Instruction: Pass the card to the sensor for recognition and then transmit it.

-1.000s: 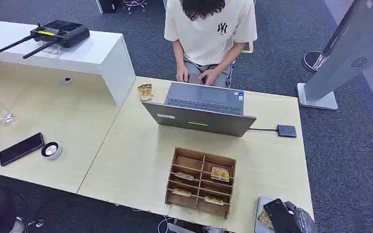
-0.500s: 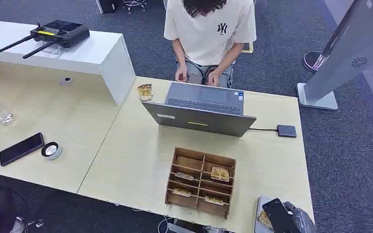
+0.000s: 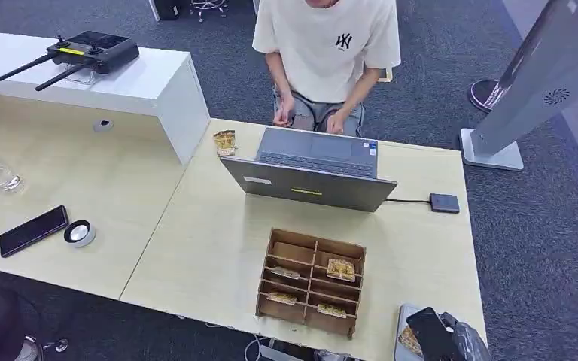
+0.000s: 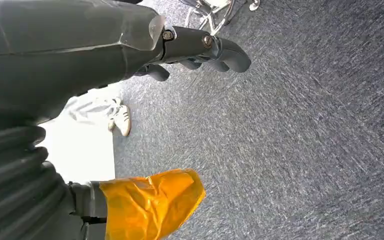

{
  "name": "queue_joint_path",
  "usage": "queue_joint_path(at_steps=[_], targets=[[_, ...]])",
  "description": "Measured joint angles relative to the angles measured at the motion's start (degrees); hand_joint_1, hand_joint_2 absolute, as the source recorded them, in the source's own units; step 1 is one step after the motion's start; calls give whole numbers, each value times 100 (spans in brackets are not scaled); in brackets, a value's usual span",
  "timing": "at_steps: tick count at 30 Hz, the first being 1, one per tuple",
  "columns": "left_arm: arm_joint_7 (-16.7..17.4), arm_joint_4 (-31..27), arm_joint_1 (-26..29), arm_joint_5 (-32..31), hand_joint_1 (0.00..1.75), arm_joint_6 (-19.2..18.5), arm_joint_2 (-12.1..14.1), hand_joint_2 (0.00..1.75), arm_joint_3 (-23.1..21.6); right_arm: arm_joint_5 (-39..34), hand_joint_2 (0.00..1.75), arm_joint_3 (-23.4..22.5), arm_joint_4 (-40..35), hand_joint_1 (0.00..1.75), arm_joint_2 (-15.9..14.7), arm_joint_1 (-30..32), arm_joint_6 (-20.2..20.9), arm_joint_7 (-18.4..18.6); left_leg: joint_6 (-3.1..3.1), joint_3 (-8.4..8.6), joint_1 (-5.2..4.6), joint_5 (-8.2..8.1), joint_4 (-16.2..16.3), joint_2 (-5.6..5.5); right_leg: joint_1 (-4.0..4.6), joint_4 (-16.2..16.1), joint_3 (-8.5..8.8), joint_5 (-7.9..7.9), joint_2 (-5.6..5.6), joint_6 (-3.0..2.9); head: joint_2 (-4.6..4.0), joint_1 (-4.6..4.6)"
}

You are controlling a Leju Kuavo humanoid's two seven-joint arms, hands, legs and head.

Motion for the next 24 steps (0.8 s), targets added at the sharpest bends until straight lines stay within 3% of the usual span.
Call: queue_joint_path(at_steps=[24], targets=[[-2,-31,0,-4,0,0,-2,175,39,2,175,2,0,175,0,-10,0,0,0,0,0,0,0,0,0,0,0,0,0,0,0,0]])
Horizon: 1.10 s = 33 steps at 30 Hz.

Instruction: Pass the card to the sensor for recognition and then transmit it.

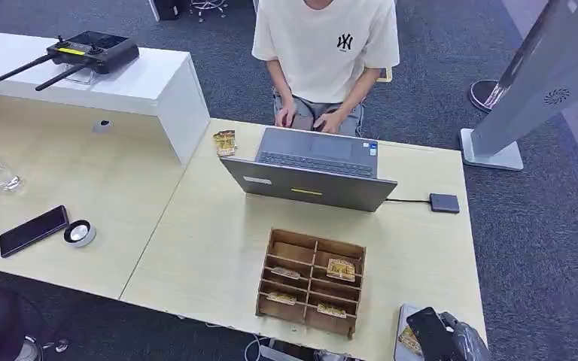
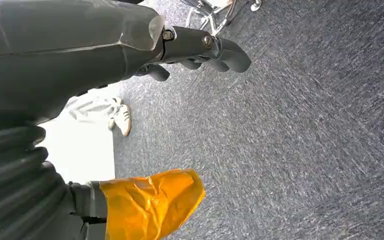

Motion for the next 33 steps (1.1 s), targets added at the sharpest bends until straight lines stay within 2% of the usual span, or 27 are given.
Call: queue_joint_path(at_steps=[28,29,30,33], targets=[[2,-7,1,-22,0,-15,0,175,4,71,175,0,0,175,0,-9,11,26,0,-1,0,0,0,0,0,0,0,0,0,0,0,0],[68,-184,98,-136,0,-228,-22,175,4,668,175,18,-2,175,9,-16,120,289,0,0,0,0,0,0,0,0,0,0,1,0,0,0],[107,-476,220,-190,0,-391,-59,175,7,996,175,26,-11,175,50,-16,164,382,0,-1,0,0,0,1,0,0,-3,0,1,0,0,0],[-195,-520,127,-555,0,-186,-225,175,391,575,175,13,-322,175,223,-67,120,-112,0,-2,1,0,0,-1,1,0,-2,0,0,0,0,2]])
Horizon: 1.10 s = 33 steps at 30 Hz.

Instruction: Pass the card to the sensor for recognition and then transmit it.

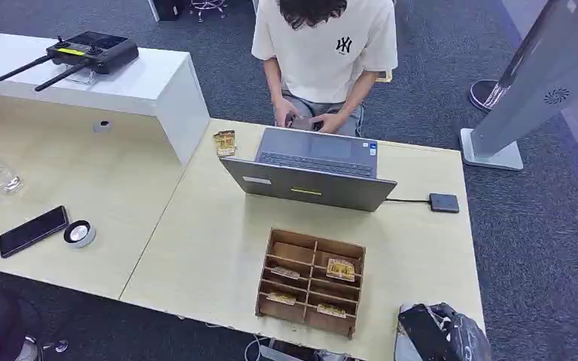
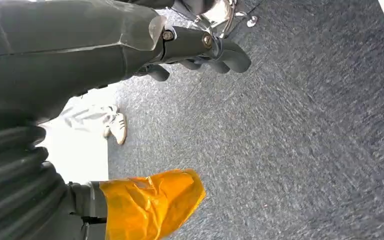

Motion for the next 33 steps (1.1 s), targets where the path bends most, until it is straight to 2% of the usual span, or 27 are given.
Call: queue_joint_path(at_steps=[4,16,27,33], targets=[[-74,2,-16,-129,0,4,-63,175,190,-35,175,-30,-201,175,35,-51,15,-100,0,0,0,0,0,1,0,0,0,0,0,0,0,0],[-155,24,-76,-358,0,7,-194,175,559,29,175,-46,-345,175,55,-87,98,-59,1,-1,-1,-1,0,0,-1,-1,-1,0,0,0,0,-2],[-264,57,-141,-765,0,-33,-293,175,841,689,175,-133,-118,175,55,-70,328,324,1,-1,-1,-1,0,1,-1,-1,-2,0,1,0,0,-2],[-312,57,-168,-942,0,-57,-332,175,959,818,175,-181,138,175,55,-68,457,422,1,-1,-1,-1,0,1,-1,-1,-2,0,1,0,0,0]])
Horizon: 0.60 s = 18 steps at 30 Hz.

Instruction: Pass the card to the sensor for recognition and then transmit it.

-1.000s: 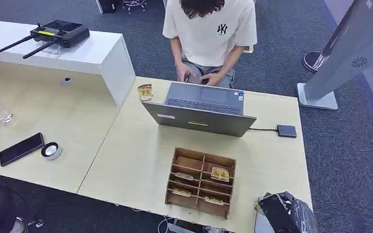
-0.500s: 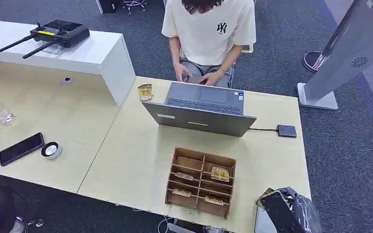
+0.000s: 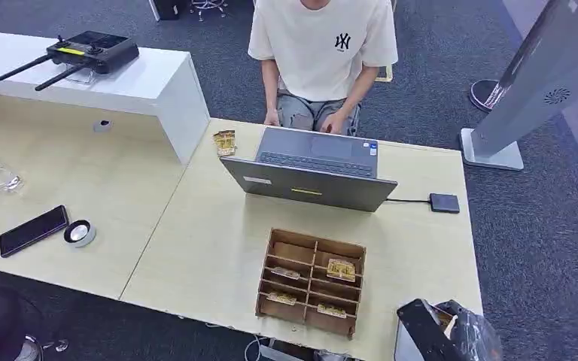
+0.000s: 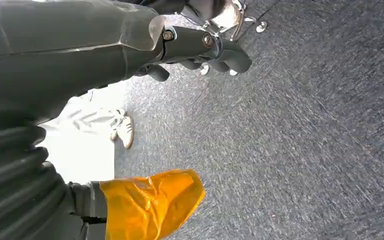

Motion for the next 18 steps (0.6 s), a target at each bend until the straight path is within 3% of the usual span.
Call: queue_joint_path(at_steps=[12,15,18], targets=[[-4,-66,24,-205,0,-174,-24,175,66,44,175,-2,352,175,0,-49,238,107,0,-2,0,0,0,0,0,0,1,0,0,0,0,-2],[-55,-910,492,-336,0,-797,-175,175,13,57,175,-2,358,175,0,-35,240,120,-6,2,0,-8,0,8,0,0,-2,0,11,0,0,-2],[-74,-1430,774,-374,0,-1036,-289,175,-31,59,175,0,372,175,0,-41,240,155,-3,-1,0,-10,1,0,0,-3,-1,-5,3,6,0,-2]])
